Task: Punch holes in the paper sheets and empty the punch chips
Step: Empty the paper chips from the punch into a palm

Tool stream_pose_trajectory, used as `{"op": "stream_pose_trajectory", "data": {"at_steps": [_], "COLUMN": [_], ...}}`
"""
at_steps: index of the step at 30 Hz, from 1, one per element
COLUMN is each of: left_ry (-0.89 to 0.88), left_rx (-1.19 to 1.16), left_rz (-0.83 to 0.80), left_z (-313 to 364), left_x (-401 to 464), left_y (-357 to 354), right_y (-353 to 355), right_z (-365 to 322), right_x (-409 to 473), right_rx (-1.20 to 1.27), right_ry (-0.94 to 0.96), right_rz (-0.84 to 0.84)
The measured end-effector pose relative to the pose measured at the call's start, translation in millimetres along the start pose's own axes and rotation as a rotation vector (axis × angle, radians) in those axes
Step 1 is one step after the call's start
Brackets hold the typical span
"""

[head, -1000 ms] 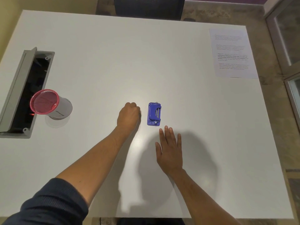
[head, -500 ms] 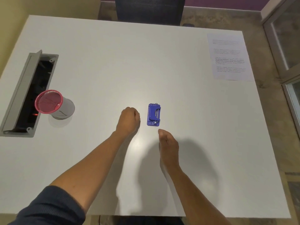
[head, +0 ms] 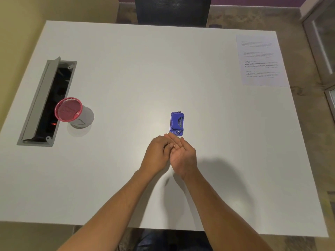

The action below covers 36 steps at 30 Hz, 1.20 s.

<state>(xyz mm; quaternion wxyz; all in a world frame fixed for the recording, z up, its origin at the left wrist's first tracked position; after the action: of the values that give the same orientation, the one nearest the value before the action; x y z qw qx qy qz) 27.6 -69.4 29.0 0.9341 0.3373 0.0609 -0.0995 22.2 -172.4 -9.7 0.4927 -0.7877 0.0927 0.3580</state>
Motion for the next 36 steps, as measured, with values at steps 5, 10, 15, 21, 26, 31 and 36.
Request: {"op": "stream_pose_trajectory", "data": {"at_steps": [5, 10, 15, 21, 26, 31, 36], "left_ry": [-0.017, 0.073, 0.247, 0.28, 0.207, 0.148, 0.089], "left_rx": [0.026, -0.073, -0.062, 0.197, 0.31, 0.397, 0.486], "left_rz": [0.054, 0.173, 0.249, 0.133, 0.096, 0.078, 0.043], "left_z": [1.0, -7.9, -32.4, -53.3, -54.1, -52.6, -48.7], "left_x": [-4.7, -6.1, -2.5, 9.7, 19.6, 24.6, 22.6], "left_y": [4.7, 7.4, 6.9, -3.6, -12.0, -11.7, -12.7], "right_y": [1.8, 2.8, 16.1, 32.4, 37.1, 37.8, 35.1], "right_z": [1.1, -1.5, -8.2, -12.7, -14.8, -15.5, -15.2], "right_x": [-1.7, -4.8, -8.0, -13.2, -15.5, -16.1, -15.8], "right_rx": [0.017, 0.019, 0.058, 0.015, -0.009, -0.01, -0.003], "right_ry": [-0.018, -0.046, -0.063, -0.046, -0.031, -0.026, -0.034], "right_rz": [-0.027, -0.006, 0.014, 0.039, 0.052, 0.059, 0.046]}}
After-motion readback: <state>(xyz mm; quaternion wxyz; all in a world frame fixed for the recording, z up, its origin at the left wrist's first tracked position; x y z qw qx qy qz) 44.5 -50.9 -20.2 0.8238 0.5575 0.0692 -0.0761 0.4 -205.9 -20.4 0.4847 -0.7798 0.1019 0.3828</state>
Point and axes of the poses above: each hand's wrist, its own x-axis towards the middle knuckle, its own y-axis out of the back of the hand, z = x × y, the point moved 2 cm from there along x, towards the middle knuckle, and after that the axes turned 3 degrees about -z, right-handed, at the moved point
